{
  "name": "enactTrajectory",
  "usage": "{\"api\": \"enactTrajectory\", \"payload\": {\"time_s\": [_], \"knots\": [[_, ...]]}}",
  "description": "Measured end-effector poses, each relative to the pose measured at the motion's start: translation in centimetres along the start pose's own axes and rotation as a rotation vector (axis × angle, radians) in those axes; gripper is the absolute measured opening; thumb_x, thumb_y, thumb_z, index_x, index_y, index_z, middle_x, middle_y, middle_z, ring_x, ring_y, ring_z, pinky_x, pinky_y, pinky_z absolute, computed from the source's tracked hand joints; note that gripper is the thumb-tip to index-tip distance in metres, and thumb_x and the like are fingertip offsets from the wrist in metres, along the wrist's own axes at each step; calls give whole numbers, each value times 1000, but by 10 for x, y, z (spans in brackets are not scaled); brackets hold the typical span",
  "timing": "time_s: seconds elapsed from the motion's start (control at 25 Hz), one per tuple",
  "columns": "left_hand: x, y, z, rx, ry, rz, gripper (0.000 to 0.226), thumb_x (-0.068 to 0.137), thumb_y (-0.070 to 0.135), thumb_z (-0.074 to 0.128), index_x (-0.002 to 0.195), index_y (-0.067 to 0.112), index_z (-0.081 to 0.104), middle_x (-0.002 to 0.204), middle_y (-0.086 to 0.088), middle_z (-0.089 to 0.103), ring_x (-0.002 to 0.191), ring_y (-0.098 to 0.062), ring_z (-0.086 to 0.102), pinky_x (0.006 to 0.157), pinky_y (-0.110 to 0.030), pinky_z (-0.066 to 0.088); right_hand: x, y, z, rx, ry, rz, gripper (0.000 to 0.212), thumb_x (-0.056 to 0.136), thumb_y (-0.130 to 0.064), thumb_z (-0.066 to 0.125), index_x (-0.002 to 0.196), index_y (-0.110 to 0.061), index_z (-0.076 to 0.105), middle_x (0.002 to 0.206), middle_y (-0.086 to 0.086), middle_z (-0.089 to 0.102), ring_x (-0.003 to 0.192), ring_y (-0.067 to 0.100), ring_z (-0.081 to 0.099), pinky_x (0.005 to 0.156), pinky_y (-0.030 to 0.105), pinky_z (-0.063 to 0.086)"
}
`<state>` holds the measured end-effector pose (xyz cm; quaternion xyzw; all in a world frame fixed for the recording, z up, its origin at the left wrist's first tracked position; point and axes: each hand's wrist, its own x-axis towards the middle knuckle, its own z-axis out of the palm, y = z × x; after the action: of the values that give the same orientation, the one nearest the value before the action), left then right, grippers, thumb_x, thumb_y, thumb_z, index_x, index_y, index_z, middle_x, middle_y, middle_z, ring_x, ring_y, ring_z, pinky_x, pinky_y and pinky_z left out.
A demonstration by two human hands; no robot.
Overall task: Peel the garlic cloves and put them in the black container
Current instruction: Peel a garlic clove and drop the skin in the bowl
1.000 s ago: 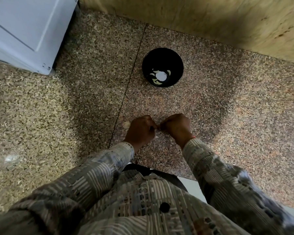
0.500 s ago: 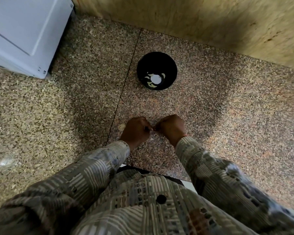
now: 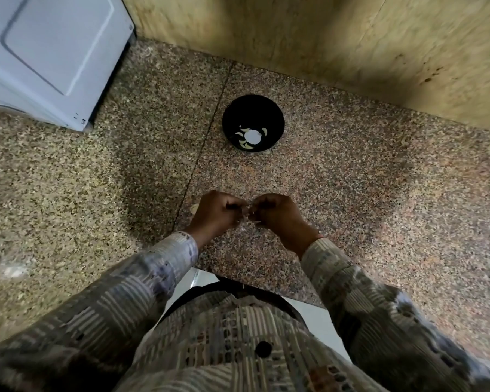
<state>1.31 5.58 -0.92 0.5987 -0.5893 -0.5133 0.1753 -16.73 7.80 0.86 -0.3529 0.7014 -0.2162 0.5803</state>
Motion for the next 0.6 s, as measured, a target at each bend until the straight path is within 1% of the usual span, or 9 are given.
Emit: {"api": "enactTrajectory", "payload": {"time_s": [0.08, 0.16, 0.24, 0.28, 0.32, 0.4, 0.48, 0.52, 0.6], "knots": [[-12, 25, 0, -430, -9, -272, 6, 91, 4, 73, 90, 5, 79, 77, -11, 76, 67, -23, 73, 58, -27, 58, -17, -6, -13, 14, -29, -166, 14, 91, 7, 69, 88, -7, 73, 85, 21, 74, 77, 27, 69, 80, 47, 60], [-23, 48, -3, -853, -89, -556, 20, 95, 0, 63, 80, 1, 76, 77, -15, 74, 65, -22, 72, 58, -29, 62, -29, -12, -24, -184, 24, -479, 10, 90, 0, 74, 90, -9, 75, 84, 9, 75, 76, 13, 70, 77, 29, 60], [-34, 64, -2, -1048, -114, -649, 23, 96, 3, 60, 80, 0, 76, 79, -14, 75, 66, -20, 73, 63, -27, 62, -39, -24, -34, -350, 78, -731, 9, 89, -3, 76, 89, -12, 76, 84, -2, 74, 77, 6, 68, 72, 16, 54], [-40, 73, 0, -1003, -83, -558, 18, 96, 3, 62, 85, 1, 76, 83, -14, 76, 70, -21, 74, 66, -27, 62, -47, -30, -38, -343, 101, -736, 9, 88, -2, 76, 88, -11, 76, 83, -2, 75, 76, 9, 69, 71, 18, 55], [-47, 80, 3, -859, 7, -375, 12, 95, 3, 66, 90, 4, 77, 86, -13, 77, 75, -22, 75, 68, -28, 63, -54, -36, -41, -230, 103, -620, 9, 88, 0, 74, 89, -9, 75, 83, 2, 76, 76, 15, 71, 71, 24, 58], [-59, 86, 4, -291, 251, 155, 10, 90, 6, 76, 94, 13, 81, 87, -3, 79, 80, -14, 75, 72, -23, 60, -70, -51, -47, 245, -20, -184, 9, 93, 2, 64, 94, -2, 71, 85, 12, 76, 75, 24, 71, 72, 35, 60], [-67, 95, 4, 20, 373, 474, 15, 89, 7, 77, 101, 14, 82, 93, 4, 79, 85, -5, 74, 79, -19, 58, -83, -60, -48, 663, -225, 94, 13, 100, 0, 52, 97, -4, 64, 85, 11, 70, 73, 18, 67, 70, 31, 59], [-71, 102, 6, -60, 401, 467, 15, 89, 6, 77, 103, 12, 82, 95, 2, 80, 88, -8, 75, 81, -22, 59, -87, -62, -51, 744, -278, 93, 14, 101, 0, 50, 99, -7, 62, 86, 9, 67, 72, 16, 66, 69, 29, 58], [-78, 122, 9, -543, 357, 201, 15, 90, 6, 75, 104, 5, 79, 95, -9, 80, 88, -21, 77, 81, -33, 62, -96, -67, -55, 748, -274, -65, 16, 100, 2, 50, 97, -9, 61, 86, 7, 67, 73, 15, 67, 72, 30, 57]]}}
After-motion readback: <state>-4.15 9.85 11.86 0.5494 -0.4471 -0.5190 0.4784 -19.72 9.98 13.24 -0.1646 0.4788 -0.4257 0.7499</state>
